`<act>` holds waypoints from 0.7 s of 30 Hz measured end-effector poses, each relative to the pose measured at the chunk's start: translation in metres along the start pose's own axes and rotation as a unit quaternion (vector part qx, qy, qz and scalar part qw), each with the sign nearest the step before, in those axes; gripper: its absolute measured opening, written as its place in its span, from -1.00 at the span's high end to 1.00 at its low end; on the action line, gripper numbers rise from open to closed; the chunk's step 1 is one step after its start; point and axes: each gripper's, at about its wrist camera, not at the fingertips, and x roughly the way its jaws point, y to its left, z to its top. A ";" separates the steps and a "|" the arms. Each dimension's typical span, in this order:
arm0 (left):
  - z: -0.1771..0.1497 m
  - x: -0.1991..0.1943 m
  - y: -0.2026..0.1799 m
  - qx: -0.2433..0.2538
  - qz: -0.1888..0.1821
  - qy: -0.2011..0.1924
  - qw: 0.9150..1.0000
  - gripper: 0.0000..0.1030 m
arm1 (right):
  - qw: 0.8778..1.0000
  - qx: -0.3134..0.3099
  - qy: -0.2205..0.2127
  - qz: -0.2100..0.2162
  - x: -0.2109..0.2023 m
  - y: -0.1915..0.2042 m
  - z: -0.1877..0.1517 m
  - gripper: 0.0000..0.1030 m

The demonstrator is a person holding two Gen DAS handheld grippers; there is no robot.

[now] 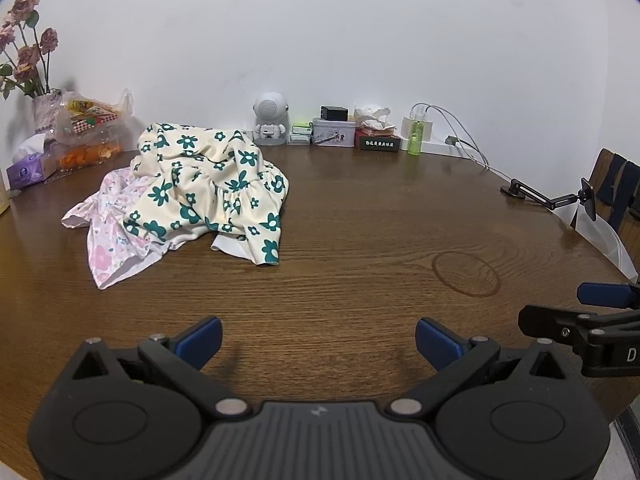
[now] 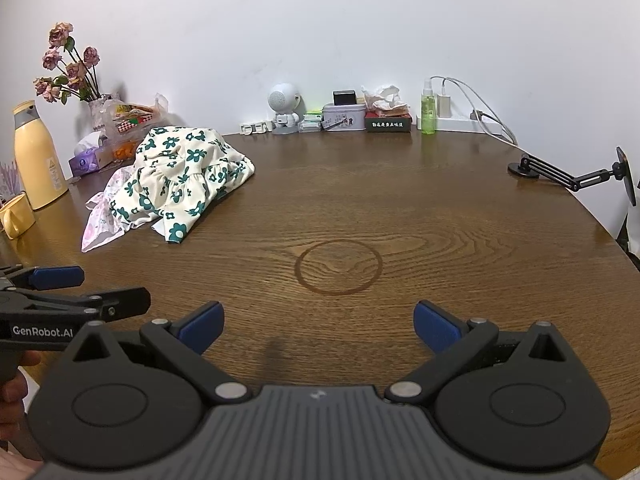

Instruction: Fold clothes

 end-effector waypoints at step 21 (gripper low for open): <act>0.002 -0.002 0.002 0.001 0.001 -0.001 1.000 -1.00 | 1.000 -0.009 -0.004 0.010 -0.002 0.003 0.003 -0.99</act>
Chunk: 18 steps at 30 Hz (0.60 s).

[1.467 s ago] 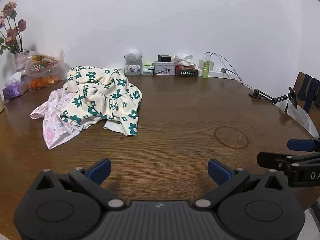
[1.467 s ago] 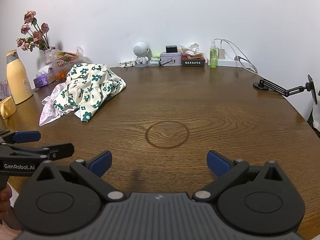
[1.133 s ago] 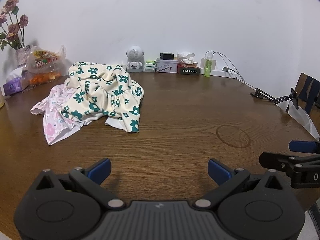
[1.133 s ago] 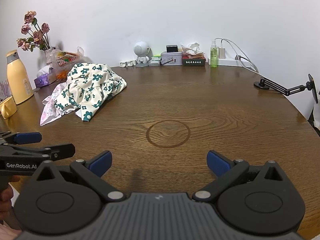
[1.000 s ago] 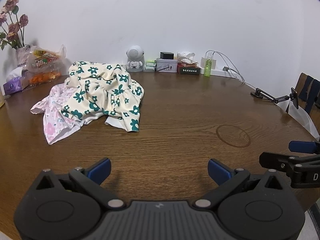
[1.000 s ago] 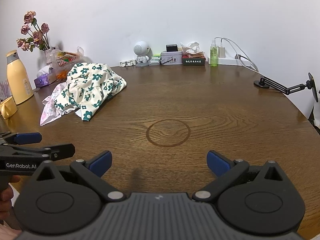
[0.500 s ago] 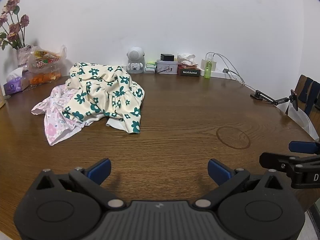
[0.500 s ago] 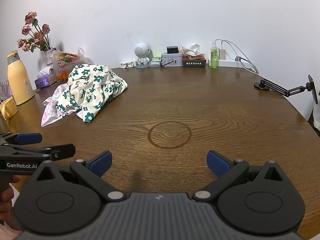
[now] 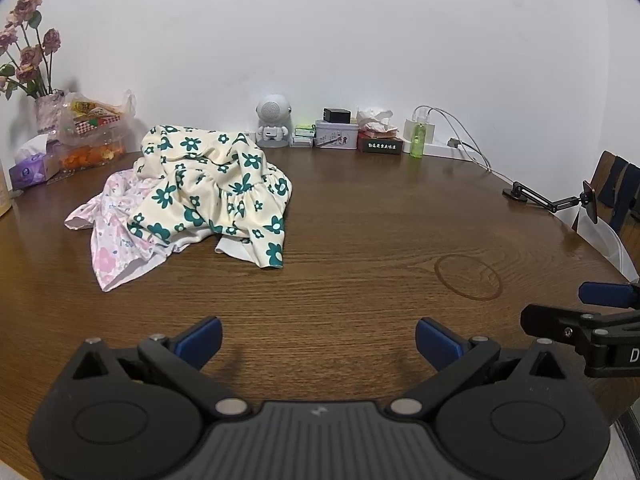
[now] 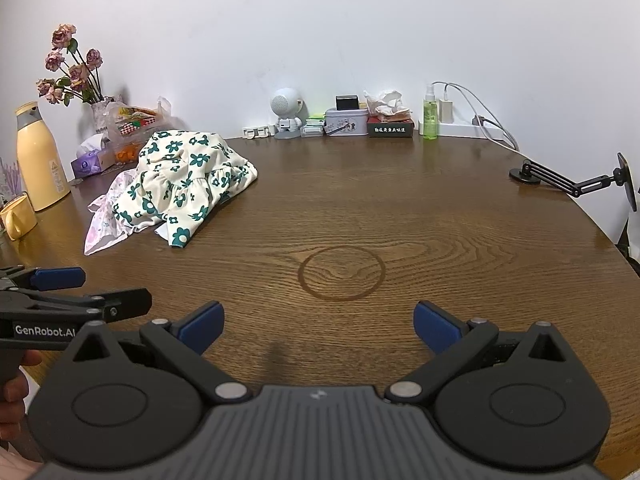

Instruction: Fold clothes

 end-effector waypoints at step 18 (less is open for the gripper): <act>-0.002 0.004 0.001 0.000 -0.001 0.005 1.000 -1.00 | 1.000 -0.002 0.004 0.005 0.004 0.000 -0.001 -0.99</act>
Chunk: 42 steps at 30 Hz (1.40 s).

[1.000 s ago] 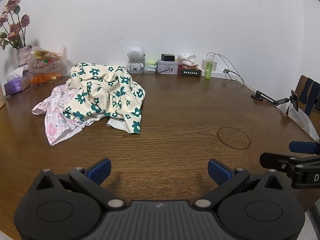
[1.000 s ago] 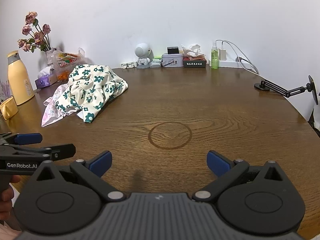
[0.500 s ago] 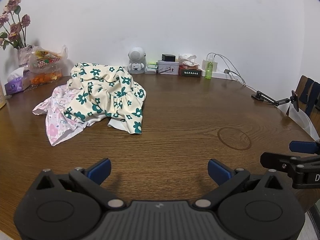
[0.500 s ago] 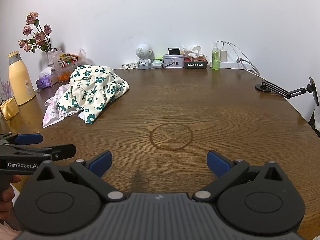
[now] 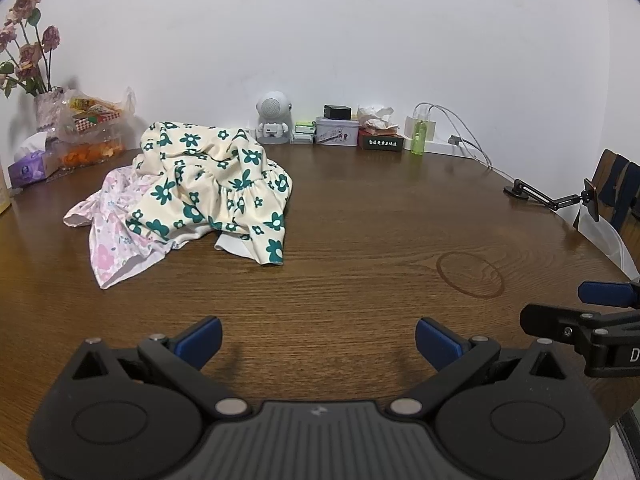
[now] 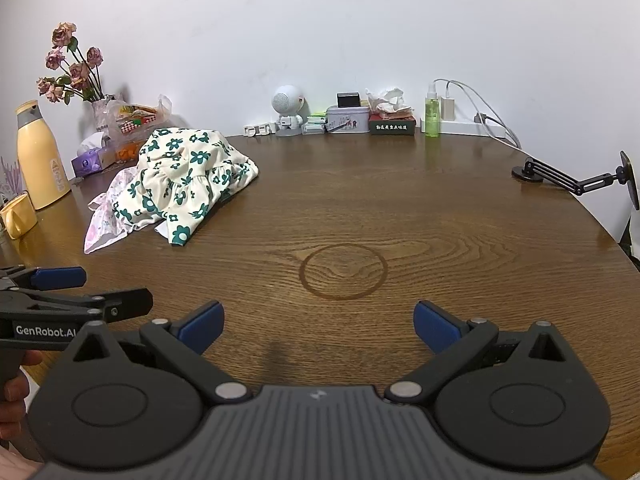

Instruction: Fold clothes

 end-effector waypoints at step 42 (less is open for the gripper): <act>0.153 0.096 0.144 -0.061 0.112 0.000 0.992 -1.00 | 0.981 -0.152 0.021 0.119 0.136 0.102 0.160 -0.99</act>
